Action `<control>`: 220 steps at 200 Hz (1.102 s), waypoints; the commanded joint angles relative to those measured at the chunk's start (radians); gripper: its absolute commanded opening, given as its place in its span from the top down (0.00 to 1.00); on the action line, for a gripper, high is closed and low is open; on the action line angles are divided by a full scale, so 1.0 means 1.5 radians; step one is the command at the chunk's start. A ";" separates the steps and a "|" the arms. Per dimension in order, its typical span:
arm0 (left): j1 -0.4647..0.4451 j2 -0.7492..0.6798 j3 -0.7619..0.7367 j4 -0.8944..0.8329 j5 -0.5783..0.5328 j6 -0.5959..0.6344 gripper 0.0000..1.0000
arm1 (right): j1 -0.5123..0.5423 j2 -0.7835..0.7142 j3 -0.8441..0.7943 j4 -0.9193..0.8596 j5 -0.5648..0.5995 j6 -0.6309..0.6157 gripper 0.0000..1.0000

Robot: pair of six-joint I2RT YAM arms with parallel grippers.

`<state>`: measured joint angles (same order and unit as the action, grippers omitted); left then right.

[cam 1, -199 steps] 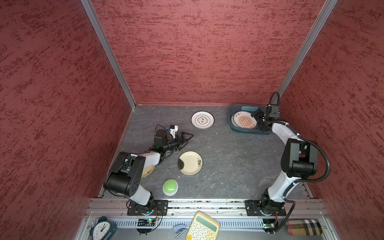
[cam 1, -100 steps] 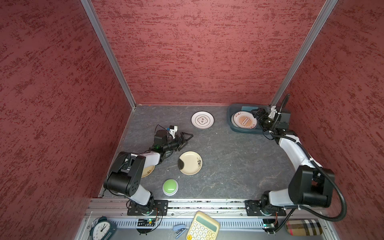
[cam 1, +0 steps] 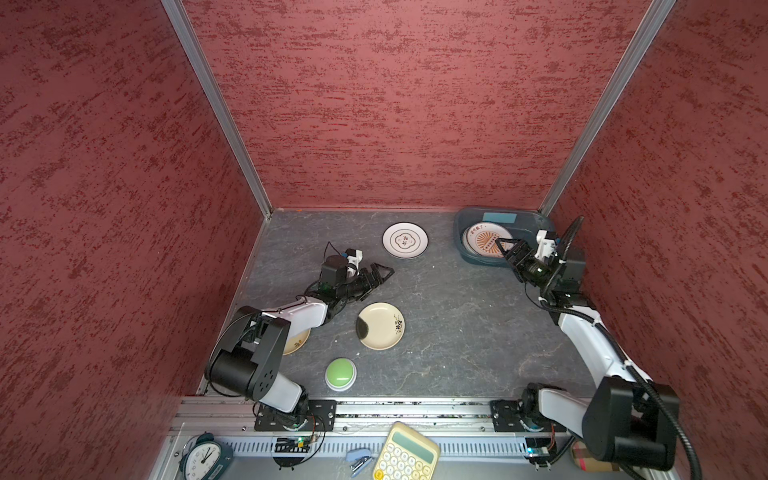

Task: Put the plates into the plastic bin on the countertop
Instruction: 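Withdraw the right gripper while the left gripper moves toward the white cloud-motif plate, then lower the left gripper to the white cloud-motif plate's rim and close on it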

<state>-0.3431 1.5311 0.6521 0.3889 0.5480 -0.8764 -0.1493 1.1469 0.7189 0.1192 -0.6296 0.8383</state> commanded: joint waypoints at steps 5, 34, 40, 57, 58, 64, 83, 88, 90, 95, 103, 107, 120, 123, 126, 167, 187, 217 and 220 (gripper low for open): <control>-0.017 0.024 0.018 -0.034 -0.062 0.016 0.01 | 0.007 -0.038 -0.024 0.077 -0.075 0.014 0.03; -0.031 0.064 0.060 -0.051 -0.078 0.012 0.01 | 0.010 -0.069 -0.052 0.075 -0.085 0.001 0.02; -0.033 0.074 0.071 -0.053 -0.080 0.011 0.01 | 0.010 -0.074 -0.057 0.075 -0.085 -0.002 0.02; -0.036 0.100 0.100 -0.062 -0.084 0.010 0.01 | 0.011 -0.087 -0.075 0.075 -0.083 -0.005 0.02; -0.035 0.102 0.103 -0.063 -0.084 0.010 0.01 | 0.011 -0.088 -0.077 0.076 -0.082 -0.005 0.02; -0.037 0.110 0.113 -0.065 -0.087 0.009 0.01 | 0.011 -0.095 -0.084 0.077 -0.075 -0.003 0.02; -0.038 0.138 0.141 -0.068 -0.097 0.006 0.01 | 0.013 -0.121 -0.108 0.082 -0.052 -0.002 0.02; -0.039 0.147 0.151 -0.071 -0.098 0.005 0.01 | 0.013 -0.127 -0.109 0.073 -0.048 -0.007 0.02; -0.038 0.151 0.154 -0.072 -0.099 0.004 0.01 | 0.013 -0.129 -0.109 0.069 -0.048 -0.010 0.02; -0.038 0.159 0.164 -0.074 -0.100 0.004 0.00 | 0.013 -0.134 -0.108 0.058 -0.046 -0.017 0.02; -0.038 0.171 0.178 -0.078 -0.100 0.003 0.01 | 0.013 -0.141 -0.108 0.047 -0.047 -0.024 0.02; -0.038 0.177 0.185 -0.080 -0.100 0.003 0.01 | 0.013 -0.144 -0.109 0.046 -0.049 -0.025 0.02; -0.037 0.195 0.208 -0.089 -0.100 0.007 0.01 | 0.013 -0.155 -0.117 0.049 -0.059 -0.024 0.02; -0.037 0.199 0.215 -0.092 -0.101 0.009 0.01 | 0.013 -0.157 -0.119 0.049 -0.061 -0.023 0.02; -0.036 0.202 0.220 -0.096 -0.102 0.009 0.01 | 0.013 -0.160 -0.122 0.051 -0.062 -0.022 0.02; -0.034 0.247 0.272 -0.117 -0.121 0.010 0.01 | 0.013 -0.199 -0.152 0.047 -0.056 -0.028 0.01; -0.030 0.267 0.285 -0.105 -0.127 0.003 0.01 | 0.013 -0.208 -0.155 0.029 -0.055 -0.037 0.01; -0.023 0.299 0.302 -0.092 -0.150 -0.006 0.01 | 0.013 -0.223 -0.168 0.022 -0.049 -0.032 0.01; -0.022 0.302 0.303 -0.093 -0.154 -0.008 0.01 | 0.013 -0.224 -0.168 0.018 -0.046 -0.032 0.01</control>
<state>-0.3870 1.9408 1.0801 0.2375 0.3630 -0.8822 -0.1352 0.8341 0.4828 0.1650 -0.7147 0.8040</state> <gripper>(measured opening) 0.994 0.987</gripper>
